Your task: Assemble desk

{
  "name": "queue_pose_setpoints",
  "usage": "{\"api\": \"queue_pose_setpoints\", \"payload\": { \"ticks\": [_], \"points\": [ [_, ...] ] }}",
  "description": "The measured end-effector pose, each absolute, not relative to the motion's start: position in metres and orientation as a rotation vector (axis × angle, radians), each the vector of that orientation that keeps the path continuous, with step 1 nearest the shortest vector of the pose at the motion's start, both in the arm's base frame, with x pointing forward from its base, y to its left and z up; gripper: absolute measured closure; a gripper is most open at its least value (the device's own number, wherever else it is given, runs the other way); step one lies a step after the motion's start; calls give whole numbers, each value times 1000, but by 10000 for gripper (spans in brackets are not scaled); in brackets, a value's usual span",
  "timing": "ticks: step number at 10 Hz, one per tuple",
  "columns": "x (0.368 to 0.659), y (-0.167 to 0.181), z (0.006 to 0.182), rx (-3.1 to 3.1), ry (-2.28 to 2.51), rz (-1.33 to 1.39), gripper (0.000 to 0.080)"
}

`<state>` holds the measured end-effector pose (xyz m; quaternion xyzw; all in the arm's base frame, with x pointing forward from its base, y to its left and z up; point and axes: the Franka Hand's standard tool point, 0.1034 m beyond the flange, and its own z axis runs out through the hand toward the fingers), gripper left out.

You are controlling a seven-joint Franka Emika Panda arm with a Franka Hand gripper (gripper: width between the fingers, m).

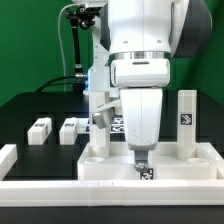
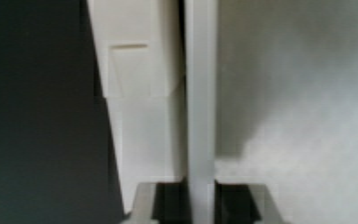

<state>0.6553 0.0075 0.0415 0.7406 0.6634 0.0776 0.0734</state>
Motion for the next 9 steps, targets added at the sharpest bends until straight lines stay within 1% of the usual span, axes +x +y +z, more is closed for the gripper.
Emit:
{"api": "queue_pose_setpoints", "payload": {
  "ticks": [2,4,7,8,9],
  "points": [
    [655,8,41,2218,1998,235,738],
    [659,18,38,2207,2008,246,738],
    [661,15,35,2191,2017,230,738],
    [661,15,35,2193,2015,230,669],
    [661,14,35,2194,2013,229,529]
  ]
}}
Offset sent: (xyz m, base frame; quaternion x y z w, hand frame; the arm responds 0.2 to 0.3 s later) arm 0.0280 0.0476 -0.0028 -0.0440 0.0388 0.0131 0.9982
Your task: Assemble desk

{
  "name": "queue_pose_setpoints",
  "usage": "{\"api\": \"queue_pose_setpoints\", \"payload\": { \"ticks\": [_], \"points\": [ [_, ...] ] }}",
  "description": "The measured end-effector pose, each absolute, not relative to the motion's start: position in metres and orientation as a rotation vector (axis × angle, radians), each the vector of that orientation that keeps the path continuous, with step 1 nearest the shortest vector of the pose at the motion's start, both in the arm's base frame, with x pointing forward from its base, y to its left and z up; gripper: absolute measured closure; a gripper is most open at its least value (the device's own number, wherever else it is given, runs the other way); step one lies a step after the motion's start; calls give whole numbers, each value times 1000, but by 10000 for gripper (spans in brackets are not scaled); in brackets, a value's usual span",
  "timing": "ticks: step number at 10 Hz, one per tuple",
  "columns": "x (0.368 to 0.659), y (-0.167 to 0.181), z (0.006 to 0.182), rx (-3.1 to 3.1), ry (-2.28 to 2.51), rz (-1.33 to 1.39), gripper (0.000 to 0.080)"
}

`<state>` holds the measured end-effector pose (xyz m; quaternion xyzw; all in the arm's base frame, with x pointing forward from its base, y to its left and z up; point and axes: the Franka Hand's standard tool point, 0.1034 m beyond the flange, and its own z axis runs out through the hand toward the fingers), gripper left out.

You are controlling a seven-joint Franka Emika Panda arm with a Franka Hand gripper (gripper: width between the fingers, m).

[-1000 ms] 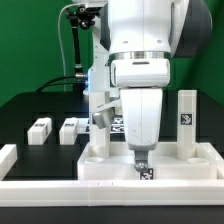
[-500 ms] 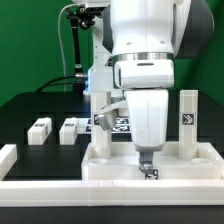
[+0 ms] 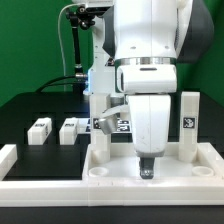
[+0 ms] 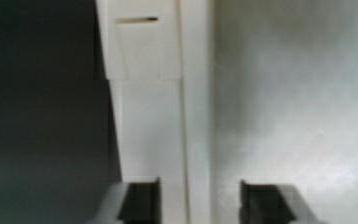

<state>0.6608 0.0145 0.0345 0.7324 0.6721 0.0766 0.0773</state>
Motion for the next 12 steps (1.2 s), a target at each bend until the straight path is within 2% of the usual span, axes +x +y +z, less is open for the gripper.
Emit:
{"api": "queue_pose_setpoints", "payload": {
  "ticks": [1,2,3,4,8,9,12],
  "points": [
    [661,14,34,2195,2013,229,347],
    [661,14,34,2196,2012,229,347],
    [661,14,34,2196,2011,229,222],
    [661,13,34,2197,2011,229,165],
    [661,12,34,2200,2008,228,151],
    [661,6,39,2210,2004,213,151],
    [667,-31,118,2288,1914,148,151]
  ]
}}
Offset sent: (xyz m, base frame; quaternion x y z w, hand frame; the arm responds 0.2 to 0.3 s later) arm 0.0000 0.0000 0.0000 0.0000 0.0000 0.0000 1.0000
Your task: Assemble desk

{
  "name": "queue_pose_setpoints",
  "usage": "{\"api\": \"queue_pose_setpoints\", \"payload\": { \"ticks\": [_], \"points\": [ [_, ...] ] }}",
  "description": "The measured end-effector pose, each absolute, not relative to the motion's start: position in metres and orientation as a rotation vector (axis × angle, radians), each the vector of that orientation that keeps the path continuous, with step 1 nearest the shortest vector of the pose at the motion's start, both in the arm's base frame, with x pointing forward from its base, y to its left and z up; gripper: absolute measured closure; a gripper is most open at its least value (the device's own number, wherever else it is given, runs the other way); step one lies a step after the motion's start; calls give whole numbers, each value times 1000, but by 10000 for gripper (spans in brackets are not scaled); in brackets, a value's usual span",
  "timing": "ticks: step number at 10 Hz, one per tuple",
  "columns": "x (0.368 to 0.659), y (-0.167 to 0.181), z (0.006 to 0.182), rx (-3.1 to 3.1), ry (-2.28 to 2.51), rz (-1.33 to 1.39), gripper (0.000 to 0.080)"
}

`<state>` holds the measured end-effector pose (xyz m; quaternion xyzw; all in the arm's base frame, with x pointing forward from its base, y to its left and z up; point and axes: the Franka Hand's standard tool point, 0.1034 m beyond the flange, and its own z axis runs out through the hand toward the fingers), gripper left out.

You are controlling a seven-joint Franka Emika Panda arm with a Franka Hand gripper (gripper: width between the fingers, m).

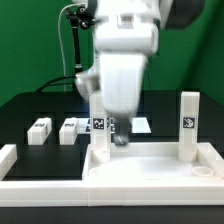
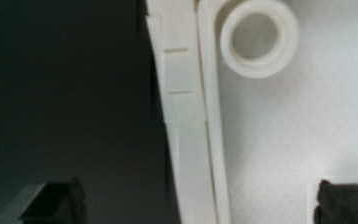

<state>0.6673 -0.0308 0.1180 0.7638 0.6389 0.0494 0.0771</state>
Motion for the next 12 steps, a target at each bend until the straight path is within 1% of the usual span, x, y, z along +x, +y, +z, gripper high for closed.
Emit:
{"api": "queue_pose_setpoints", "payload": {
  "ticks": [1,2,4,5,6,8,9,10,12],
  "points": [
    [673,-36,125,2293,1887,163,151],
    [671,-33,118,2366,1812,167,151],
    [671,-34,118,2485,1658,182,151],
    [667,-40,119,2538,1595,189,151],
    [654,-63,125,2610,1509,189,151],
    [622,-118,146,2731,1323,164,151],
    [612,-134,147,2820,1151,153,151],
    [609,-132,143,2889,1024,129,151],
    [610,-129,142,2956,843,138,151]
  ]
}}
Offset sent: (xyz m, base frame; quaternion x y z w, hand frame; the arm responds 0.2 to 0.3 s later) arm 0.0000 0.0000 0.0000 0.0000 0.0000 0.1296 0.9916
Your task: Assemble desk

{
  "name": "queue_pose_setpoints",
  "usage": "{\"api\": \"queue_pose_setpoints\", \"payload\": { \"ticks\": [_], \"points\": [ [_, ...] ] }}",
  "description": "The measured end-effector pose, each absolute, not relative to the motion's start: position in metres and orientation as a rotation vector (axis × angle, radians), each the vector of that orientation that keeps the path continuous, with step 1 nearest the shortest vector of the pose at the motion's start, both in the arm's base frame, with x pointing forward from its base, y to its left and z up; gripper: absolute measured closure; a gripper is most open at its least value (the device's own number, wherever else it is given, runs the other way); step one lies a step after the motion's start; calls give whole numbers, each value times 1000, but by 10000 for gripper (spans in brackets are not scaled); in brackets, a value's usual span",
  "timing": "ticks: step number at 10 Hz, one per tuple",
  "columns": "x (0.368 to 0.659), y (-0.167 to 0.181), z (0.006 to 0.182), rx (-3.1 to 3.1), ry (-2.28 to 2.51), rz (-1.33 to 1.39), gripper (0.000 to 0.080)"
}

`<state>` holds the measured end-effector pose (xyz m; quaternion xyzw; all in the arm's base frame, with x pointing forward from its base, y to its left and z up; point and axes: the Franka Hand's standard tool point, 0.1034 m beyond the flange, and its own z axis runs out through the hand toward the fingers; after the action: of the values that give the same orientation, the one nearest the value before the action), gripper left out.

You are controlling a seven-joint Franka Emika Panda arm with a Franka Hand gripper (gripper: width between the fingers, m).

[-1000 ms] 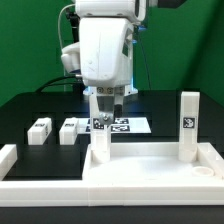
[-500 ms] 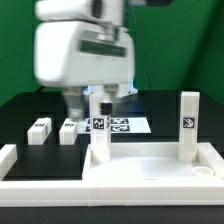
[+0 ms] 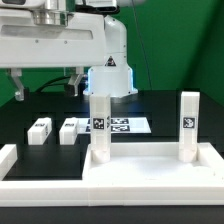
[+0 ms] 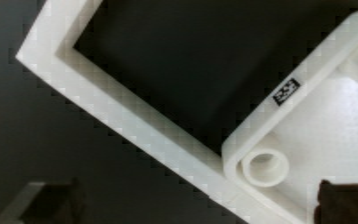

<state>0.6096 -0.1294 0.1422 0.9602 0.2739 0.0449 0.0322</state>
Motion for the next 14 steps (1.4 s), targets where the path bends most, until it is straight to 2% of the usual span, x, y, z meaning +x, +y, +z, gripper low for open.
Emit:
{"api": "queue_pose_setpoints", "payload": {
  "ticks": [2,4,5,9,11,12,13,14],
  "points": [
    [604,-131,140,3028,651,146,151],
    [577,-142,133,3157,250,76,151],
    [578,-138,134,3196,52,2,151],
    [584,-137,132,3192,-366,-13,151],
    [592,-146,127,3188,-643,-43,151],
    [572,-146,100,3180,-737,-33,151],
    [542,-157,97,3199,-722,-123,151],
    [534,-186,104,3223,-696,-82,151]
  ]
}}
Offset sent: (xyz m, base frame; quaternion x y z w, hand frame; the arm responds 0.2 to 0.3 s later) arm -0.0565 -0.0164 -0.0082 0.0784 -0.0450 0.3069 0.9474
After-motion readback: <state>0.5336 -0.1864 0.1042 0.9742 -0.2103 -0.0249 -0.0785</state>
